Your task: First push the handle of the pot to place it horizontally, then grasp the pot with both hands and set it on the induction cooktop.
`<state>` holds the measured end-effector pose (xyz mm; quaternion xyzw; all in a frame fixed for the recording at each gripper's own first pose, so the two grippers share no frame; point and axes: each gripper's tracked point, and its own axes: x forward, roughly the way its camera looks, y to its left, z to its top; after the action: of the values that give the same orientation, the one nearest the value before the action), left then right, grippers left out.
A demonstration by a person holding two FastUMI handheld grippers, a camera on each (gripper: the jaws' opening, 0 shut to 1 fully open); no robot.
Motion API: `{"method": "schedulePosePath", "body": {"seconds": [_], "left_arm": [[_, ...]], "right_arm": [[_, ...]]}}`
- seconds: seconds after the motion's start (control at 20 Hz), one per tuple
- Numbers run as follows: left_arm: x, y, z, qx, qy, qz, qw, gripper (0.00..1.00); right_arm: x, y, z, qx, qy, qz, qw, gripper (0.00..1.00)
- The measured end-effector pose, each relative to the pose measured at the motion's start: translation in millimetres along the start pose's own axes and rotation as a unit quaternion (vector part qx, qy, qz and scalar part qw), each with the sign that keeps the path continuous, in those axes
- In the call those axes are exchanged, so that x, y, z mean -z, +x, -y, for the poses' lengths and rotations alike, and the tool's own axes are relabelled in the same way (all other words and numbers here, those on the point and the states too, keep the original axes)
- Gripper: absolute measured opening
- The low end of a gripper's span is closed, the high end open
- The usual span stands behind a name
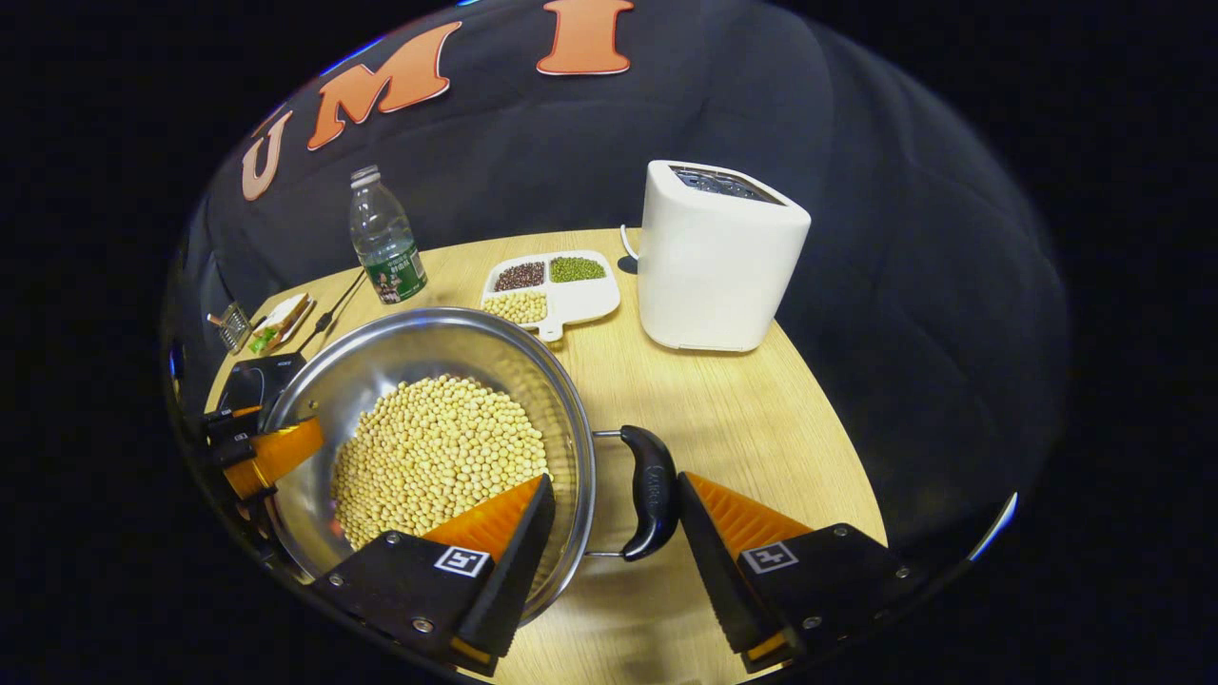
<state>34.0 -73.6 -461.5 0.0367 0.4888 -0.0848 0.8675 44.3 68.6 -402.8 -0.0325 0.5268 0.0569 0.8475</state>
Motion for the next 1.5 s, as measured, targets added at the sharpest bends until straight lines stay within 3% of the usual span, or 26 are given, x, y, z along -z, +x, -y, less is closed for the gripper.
{"method": "schedulePosePath", "body": {"seconds": [0.3,0.4,0.65,0.7,0.75,1.05,1.5], "left_arm": [[-1,15,-11,-0.037,0.040,0.002,0.999,0.90],[-3,20,-11,-0.040,0.049,0.000,0.998,0.81],[-5,22,-11,-0.045,0.061,-0.005,0.997,0.84],[-6,23,-10,-0.045,0.060,-0.003,0.997,0.81],[-5,23,-10,-0.047,0.060,-0.005,0.997,0.81],[-2,14,-4,-0.050,0.048,-0.010,0.998,0.76],[-21,-30,-2,-0.053,0.044,0.025,0.997,0.73]], "right_arm": [[6,8,6,0.025,-0.019,-0.009,0.999,0.78],[7,11,7,0.028,-0.020,-0.013,0.999,0.75],[7,11,7,0.032,-0.015,-0.015,0.999,0.73],[7,11,7,0.033,-0.014,-0.015,0.999,0.67],[6,11,7,0.033,-0.011,-0.015,0.999,0.70],[6,4,10,0.046,-0.006,-0.010,0.999,0.61],[-7,-40,7,0.047,0.003,0.031,0.998,0.61]]}}
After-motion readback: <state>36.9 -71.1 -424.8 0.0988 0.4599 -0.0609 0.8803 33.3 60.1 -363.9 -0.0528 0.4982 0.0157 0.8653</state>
